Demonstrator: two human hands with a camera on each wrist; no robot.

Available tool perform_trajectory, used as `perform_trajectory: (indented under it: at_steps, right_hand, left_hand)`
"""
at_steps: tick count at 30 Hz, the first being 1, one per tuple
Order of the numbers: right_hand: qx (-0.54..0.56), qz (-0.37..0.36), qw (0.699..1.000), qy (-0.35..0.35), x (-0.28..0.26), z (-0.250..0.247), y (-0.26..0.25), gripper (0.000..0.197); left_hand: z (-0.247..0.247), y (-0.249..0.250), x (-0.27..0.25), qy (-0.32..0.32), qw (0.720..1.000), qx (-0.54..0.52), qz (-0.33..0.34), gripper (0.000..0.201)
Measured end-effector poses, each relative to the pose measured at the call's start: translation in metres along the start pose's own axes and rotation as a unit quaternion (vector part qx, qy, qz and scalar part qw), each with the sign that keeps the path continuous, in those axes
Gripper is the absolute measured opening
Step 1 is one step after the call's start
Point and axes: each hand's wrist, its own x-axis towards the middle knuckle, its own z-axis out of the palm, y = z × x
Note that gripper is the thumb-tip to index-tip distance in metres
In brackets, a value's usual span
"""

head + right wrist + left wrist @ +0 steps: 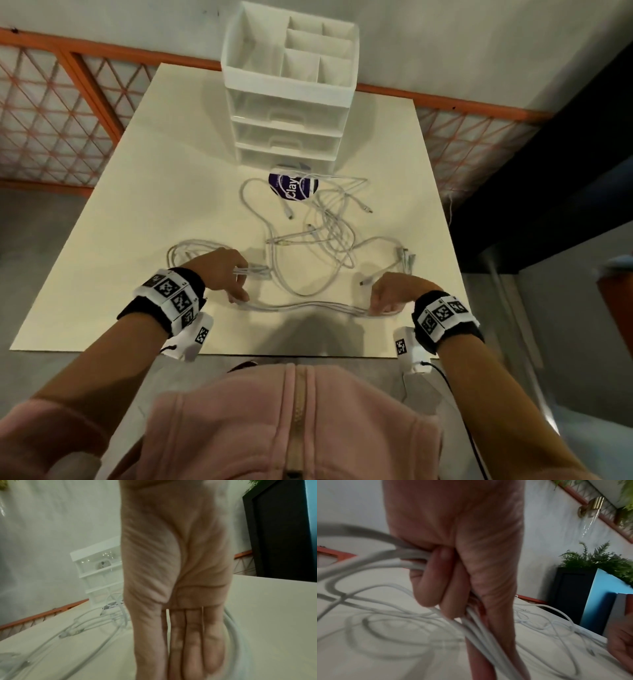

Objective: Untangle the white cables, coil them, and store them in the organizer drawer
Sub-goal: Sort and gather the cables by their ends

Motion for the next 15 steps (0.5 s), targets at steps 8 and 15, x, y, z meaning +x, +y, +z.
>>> perform_trajectory:
  at_steps: [8, 15]
  right_hand:
    - [0.011, -0.052, 0.977, 0.209, 0.022, 0.000, 0.004, 0.020]
    - [0.090, -0.193, 0.909, 0.358, 0.007, -0.051, -0.036, 0.013]
  left_hand:
    - [0.002, 0.007, -0.005, 0.072, 0.997, 0.014, 0.004, 0.040]
    - [0.003, 0.008, -0.014, 0.182, 0.983, -0.016, 0.032, 0.051]
